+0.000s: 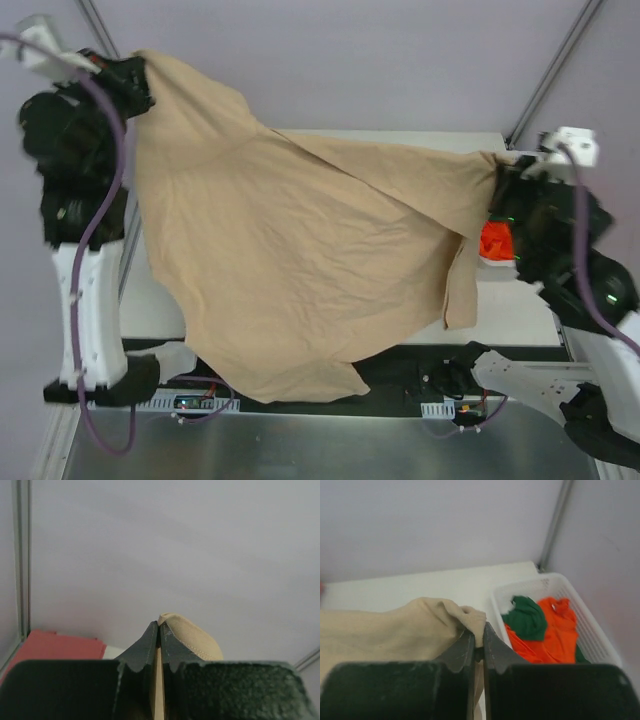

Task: Fold and stack the t-shirts
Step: Flatten out the tshirt

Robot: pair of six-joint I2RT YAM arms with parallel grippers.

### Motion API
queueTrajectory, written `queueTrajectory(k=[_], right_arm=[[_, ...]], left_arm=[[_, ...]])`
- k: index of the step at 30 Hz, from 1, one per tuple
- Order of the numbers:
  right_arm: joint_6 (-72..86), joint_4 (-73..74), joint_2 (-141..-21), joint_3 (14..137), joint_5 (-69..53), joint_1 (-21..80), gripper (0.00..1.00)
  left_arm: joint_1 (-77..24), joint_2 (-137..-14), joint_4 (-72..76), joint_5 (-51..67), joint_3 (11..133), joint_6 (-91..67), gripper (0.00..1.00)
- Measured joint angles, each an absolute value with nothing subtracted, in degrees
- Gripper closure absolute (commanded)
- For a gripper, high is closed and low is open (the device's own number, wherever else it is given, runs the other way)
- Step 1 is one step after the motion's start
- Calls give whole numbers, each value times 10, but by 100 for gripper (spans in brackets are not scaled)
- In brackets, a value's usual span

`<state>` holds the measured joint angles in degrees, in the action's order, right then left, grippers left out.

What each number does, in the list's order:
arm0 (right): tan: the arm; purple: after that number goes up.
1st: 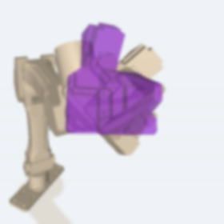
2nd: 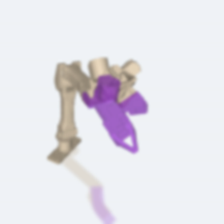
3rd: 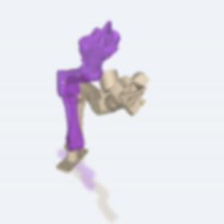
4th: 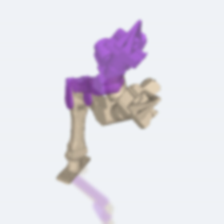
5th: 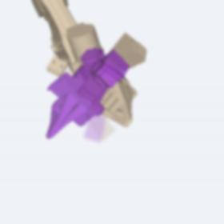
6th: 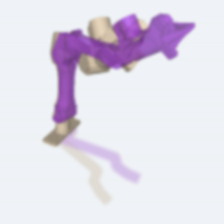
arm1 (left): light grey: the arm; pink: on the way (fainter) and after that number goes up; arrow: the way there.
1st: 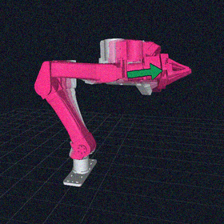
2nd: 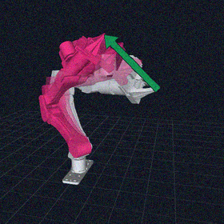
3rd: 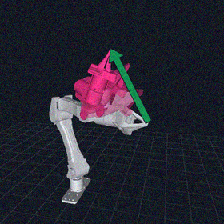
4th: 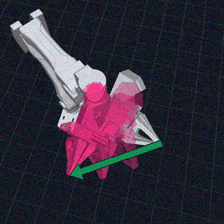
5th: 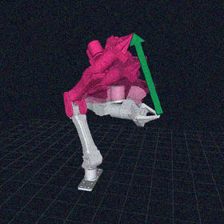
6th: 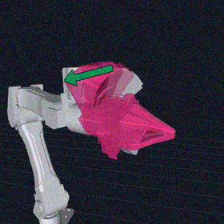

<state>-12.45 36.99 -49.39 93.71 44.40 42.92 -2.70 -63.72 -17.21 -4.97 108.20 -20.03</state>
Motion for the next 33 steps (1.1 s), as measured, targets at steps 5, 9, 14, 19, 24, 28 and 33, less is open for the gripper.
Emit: queueTrajectory(k=[5, 9, 14, 19, 24, 28, 33], right_arm=[[-72, 331, -599, 780, 430, 298, 73], [-10, 299, -731, 663, 359, 221, 29], [22, 309, -864, 659, 301, 178, 6], [11, 320, -887, 702, 274, 167, 0], [-78, 311, -831, 671, 164, 178, 4], [-200, 324, -814, 637, 124, 232, 1], [-311, 351, -868, 639, 113, 272, 13]], left_arm=[[-27, -846, -150, -43, 1077, -175, 79], [-30, -1009, -148, -39, 1050, -147, 1], [-31, -1104, -179, -39, 988, -141, 1], [-47, -1036, -181, -39, 892, -150, 1], [-90, -850, -169, -26, 736, -189, 1], [-115, -740, -151, -4, 619, -228, 1], [-116, -724, -148, -1, 491, -275, 1]])
